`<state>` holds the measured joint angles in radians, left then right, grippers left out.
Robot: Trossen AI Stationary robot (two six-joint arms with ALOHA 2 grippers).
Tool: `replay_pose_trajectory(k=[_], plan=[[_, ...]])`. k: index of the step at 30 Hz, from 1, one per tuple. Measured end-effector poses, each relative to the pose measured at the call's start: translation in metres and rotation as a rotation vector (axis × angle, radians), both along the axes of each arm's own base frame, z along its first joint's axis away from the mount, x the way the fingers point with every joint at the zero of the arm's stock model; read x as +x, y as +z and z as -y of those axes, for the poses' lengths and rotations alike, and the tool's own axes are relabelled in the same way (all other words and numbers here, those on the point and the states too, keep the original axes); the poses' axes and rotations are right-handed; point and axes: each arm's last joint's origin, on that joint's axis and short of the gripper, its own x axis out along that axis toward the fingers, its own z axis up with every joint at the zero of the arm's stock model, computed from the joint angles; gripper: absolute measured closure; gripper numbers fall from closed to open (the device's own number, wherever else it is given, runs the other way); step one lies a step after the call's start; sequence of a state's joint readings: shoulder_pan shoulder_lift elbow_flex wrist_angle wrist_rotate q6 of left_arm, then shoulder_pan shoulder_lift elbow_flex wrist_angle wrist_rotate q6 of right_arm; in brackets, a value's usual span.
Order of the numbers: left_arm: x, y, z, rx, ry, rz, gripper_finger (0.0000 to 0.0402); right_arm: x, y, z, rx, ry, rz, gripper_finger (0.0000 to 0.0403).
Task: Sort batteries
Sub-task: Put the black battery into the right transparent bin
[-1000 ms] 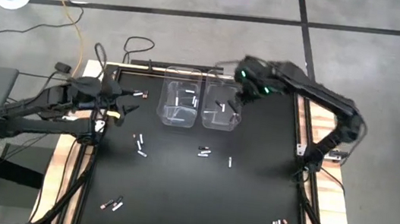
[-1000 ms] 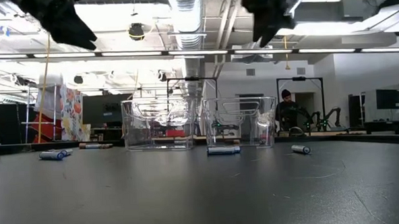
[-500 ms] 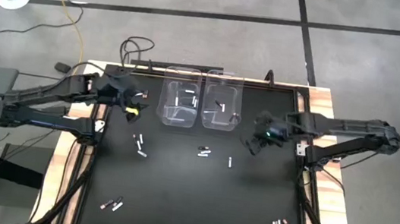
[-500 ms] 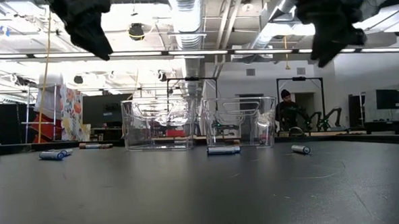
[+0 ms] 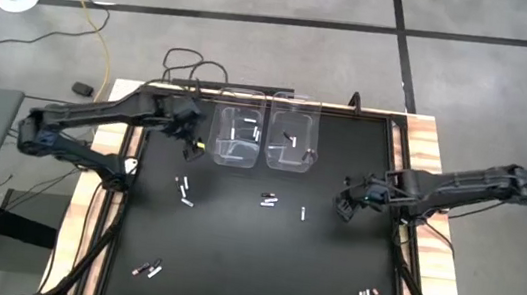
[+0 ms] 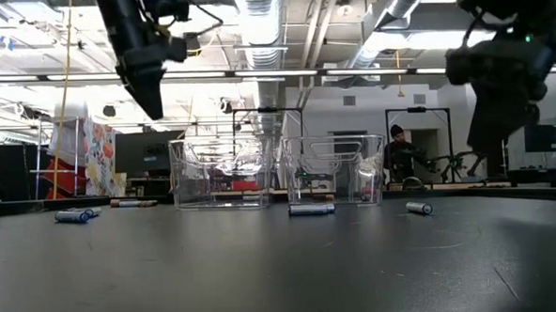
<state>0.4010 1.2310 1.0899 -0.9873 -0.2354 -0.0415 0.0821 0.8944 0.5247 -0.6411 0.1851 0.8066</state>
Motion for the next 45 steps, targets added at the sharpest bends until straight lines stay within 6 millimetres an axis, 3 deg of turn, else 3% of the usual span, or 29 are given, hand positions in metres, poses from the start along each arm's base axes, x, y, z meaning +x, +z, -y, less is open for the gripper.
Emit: replay_pose_trajectory(k=[4,11,19,25,40,45], plan=[[0.001,-0.009,-0.015,-0.03,0.033,-0.077,0.0123,0.0,-0.016,0.0,0.003,0.005,0.037,0.024],[-0.015,-0.02,-0.048,-0.099,0.09,-0.159,0.0123,0.004,-0.027,-0.001,0.018,-0.003,0.145,0.024],[-0.044,-0.019,-0.085,-0.087,0.086,-0.161,0.0123,0.006,-0.037,-0.001,-0.036,0.067,0.042,0.024],[-0.06,-0.027,-0.1,-0.11,0.15,-0.115,0.0123,0.013,-0.05,-0.002,-0.096,0.158,-0.037,0.024],[-0.05,-0.096,-0.141,-0.217,0.128,-0.37,0.0123,0.033,-0.062,-0.003,-0.074,0.122,0.013,0.0239],[-0.056,-0.108,-0.154,-0.231,0.163,-0.374,0.0123,0.035,-0.061,-0.003,-0.063,0.106,0.032,0.0239]])
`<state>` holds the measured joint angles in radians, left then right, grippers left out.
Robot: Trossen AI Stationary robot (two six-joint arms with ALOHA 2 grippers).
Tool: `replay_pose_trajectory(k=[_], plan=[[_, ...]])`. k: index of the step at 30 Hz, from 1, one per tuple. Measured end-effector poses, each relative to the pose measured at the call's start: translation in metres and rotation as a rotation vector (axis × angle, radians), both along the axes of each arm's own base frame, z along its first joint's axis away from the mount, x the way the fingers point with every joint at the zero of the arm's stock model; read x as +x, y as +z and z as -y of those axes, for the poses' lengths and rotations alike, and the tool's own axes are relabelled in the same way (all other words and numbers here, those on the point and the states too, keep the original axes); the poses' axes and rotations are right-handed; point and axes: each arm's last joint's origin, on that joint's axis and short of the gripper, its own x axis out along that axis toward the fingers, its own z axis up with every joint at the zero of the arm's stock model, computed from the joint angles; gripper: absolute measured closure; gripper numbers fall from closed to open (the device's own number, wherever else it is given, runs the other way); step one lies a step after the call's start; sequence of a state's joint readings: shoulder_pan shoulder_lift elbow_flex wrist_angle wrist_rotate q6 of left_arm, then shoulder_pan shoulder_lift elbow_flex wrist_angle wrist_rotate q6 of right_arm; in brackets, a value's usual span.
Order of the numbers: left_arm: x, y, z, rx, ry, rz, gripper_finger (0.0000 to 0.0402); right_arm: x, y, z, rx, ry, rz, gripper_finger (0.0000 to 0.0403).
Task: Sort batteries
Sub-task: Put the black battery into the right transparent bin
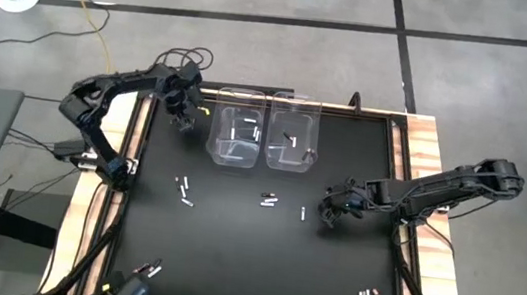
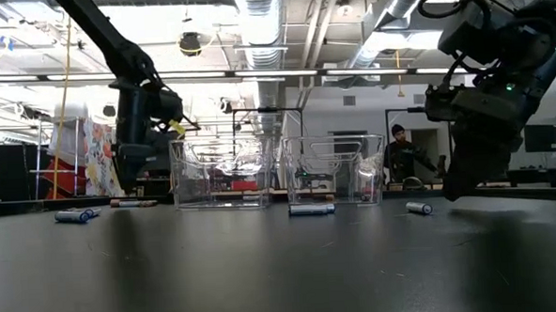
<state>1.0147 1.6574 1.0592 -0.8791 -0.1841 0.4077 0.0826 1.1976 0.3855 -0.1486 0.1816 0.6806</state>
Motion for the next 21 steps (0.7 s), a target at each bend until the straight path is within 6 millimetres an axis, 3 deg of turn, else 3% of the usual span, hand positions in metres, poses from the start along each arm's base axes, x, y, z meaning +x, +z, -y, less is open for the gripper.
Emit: replay_pose_trajectory(k=[10,21], plan=[[-0.017,0.0,-0.015,0.01,0.018,0.057,0.0123,0.001,0.001,0.0,0.001,0.0,0.014,0.0239],[-0.015,-0.013,-0.018,-0.036,-0.071,0.045,0.0123,0.001,0.001,0.0,0.001,0.0,0.015,0.0239]])
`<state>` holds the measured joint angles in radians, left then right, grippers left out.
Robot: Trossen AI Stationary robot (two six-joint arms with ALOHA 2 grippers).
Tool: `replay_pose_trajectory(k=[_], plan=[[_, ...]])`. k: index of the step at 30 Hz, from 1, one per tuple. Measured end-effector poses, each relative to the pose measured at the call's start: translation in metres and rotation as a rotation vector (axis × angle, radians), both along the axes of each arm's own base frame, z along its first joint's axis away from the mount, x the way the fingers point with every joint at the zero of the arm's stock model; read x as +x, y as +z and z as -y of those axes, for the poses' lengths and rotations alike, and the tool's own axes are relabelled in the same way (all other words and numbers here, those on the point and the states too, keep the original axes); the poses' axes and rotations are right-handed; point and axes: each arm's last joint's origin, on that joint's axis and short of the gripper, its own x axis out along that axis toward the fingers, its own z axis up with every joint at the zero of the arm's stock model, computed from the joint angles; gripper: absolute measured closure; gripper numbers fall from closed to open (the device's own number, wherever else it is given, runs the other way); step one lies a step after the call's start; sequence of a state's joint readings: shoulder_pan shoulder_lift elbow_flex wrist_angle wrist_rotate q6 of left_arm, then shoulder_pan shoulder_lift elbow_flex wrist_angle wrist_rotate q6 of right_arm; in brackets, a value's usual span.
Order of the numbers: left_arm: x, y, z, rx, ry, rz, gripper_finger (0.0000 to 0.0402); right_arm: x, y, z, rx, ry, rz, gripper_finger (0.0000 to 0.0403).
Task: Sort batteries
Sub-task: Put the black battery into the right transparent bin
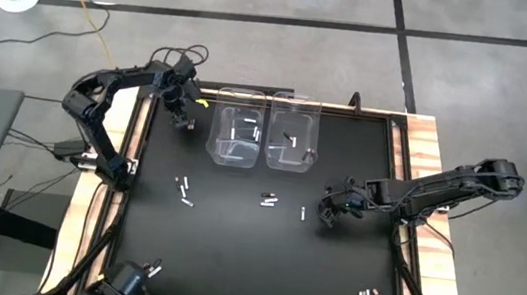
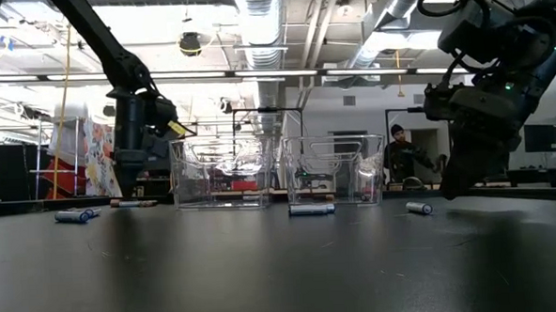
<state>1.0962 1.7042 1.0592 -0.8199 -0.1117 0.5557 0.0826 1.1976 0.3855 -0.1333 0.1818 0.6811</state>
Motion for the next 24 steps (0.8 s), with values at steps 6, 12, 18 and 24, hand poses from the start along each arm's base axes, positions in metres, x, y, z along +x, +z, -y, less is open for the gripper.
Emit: replay_pose_trajectory(k=[6,12,18,24], plan=[[0.0003,0.0002,-0.0007,0.008,-0.008,0.0,0.0123,0.0,0.0,0.0,0.0,0.0,0.0,0.0239],[0.0005,0.0003,-0.0013,0.016,-0.008,0.001,0.0123,0.0,0.0,0.0,-0.005,0.007,-0.002,0.0239],[-0.0003,0.0003,-0.0022,0.02,-0.007,0.003,0.0123,0.0,0.0,0.0,-0.005,0.007,-0.002,0.0239],[-0.0012,-0.0035,-0.0008,0.02,-0.018,0.001,0.0123,-0.0001,0.0,0.0,-0.005,0.007,-0.002,0.0239]])
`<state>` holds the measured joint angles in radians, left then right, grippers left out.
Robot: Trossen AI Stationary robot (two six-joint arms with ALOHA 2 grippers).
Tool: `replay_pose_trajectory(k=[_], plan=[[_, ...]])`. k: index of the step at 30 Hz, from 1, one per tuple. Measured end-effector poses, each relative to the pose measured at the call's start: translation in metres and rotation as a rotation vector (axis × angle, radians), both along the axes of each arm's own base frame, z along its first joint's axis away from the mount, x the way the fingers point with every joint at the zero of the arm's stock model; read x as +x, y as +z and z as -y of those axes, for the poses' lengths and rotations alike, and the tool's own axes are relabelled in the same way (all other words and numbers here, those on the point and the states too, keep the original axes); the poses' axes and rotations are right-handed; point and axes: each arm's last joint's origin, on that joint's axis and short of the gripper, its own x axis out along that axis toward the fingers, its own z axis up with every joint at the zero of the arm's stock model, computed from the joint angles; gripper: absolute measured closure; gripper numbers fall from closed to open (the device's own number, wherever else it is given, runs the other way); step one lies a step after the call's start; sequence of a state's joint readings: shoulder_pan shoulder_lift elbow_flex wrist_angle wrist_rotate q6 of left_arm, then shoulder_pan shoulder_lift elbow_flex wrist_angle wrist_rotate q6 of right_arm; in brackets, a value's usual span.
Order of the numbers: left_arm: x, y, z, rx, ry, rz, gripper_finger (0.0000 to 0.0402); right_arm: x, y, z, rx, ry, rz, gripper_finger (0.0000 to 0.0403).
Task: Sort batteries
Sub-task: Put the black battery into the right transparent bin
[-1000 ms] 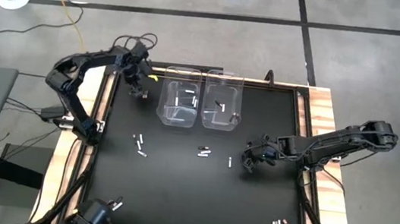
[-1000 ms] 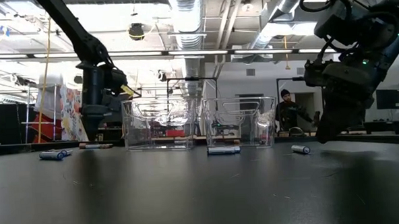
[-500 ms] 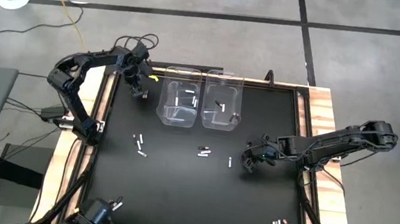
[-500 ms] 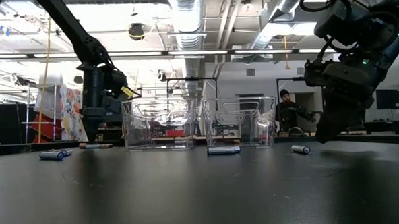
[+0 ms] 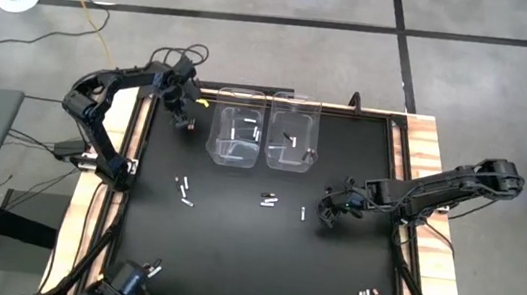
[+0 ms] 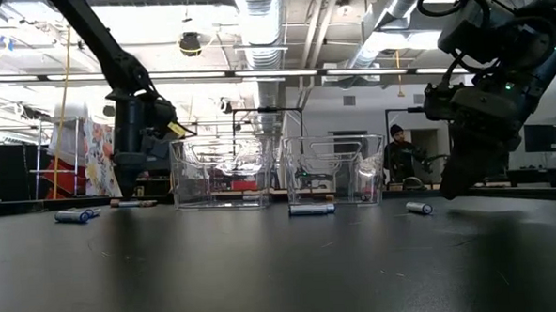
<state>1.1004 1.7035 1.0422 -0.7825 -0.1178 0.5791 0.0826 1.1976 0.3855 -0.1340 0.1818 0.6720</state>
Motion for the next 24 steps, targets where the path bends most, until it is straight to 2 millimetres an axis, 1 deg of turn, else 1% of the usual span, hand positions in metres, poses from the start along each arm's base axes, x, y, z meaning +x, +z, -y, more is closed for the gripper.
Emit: replay_pose_trajectory(k=[4,24], plan=[[-0.0002,-0.0031,0.0013,0.007,-0.015,-0.012,0.0123,0.0,0.0,0.0,0.0,0.0,0.0,0.0239],[-0.0007,-0.0029,-0.0004,0.024,0.003,-0.011,0.0123,0.0,0.0,0.0,0.0,0.0,0.0,0.0239]])
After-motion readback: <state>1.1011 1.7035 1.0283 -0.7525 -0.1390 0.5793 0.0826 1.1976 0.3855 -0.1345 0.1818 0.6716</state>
